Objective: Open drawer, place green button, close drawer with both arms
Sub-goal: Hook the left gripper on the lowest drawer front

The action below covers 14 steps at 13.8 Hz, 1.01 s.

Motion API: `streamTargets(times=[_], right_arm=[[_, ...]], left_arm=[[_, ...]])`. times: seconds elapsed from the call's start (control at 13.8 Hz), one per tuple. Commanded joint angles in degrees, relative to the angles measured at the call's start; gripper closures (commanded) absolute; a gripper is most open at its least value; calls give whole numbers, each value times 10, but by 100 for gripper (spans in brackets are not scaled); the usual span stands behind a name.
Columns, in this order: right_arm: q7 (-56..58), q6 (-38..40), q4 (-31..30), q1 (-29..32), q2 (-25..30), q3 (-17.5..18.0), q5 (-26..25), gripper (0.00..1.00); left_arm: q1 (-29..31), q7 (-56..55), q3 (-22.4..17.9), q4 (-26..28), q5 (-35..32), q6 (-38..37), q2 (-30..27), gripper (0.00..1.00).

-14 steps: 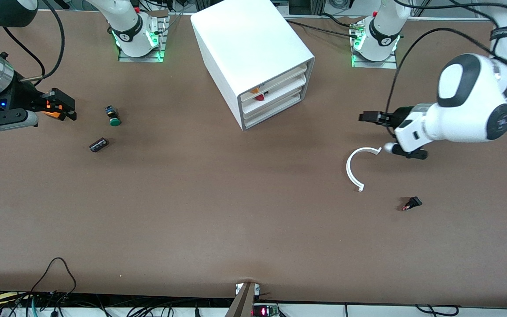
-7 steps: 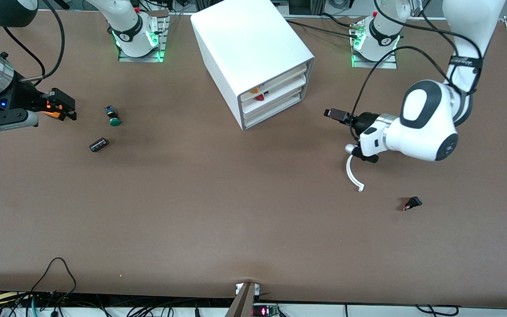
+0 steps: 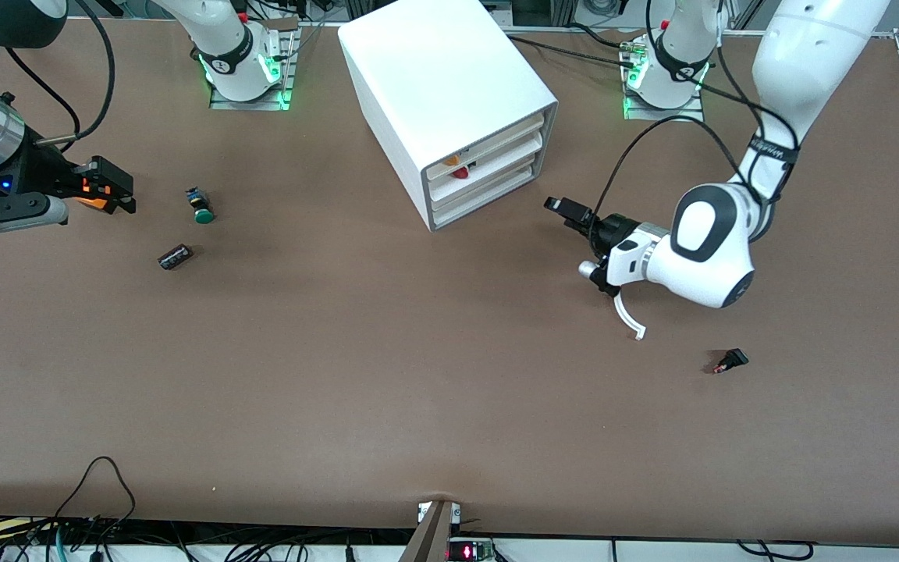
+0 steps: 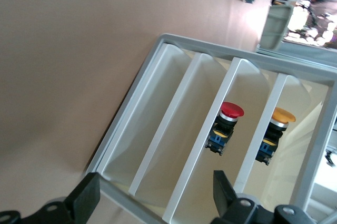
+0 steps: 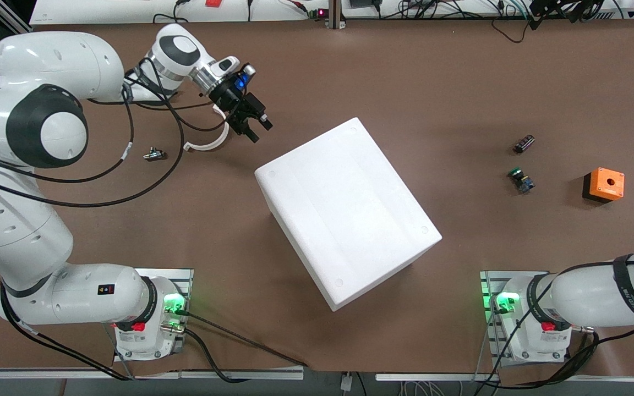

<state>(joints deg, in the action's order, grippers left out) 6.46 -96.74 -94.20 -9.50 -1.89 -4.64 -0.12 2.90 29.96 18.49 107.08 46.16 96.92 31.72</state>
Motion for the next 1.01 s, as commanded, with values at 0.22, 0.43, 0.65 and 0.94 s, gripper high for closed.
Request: streamTargets(times=[0.22,0.43,0.65,0.94], right_arm=[[-3,8,10,1,-3,2,-1,0],[-3,3,10,1,-4,2,-2,0],[-2,2,10,2,-4,1,-2,0],[-3,2,11,1,-3,2,-4,0]], left_arm=[[-3,119,15,0,56,12,71,11],[-25,184,16,1,95,10,119,21],[-40,214,19,1,118,9,141,23],[-54,267,39,1,148,8,185,33]])
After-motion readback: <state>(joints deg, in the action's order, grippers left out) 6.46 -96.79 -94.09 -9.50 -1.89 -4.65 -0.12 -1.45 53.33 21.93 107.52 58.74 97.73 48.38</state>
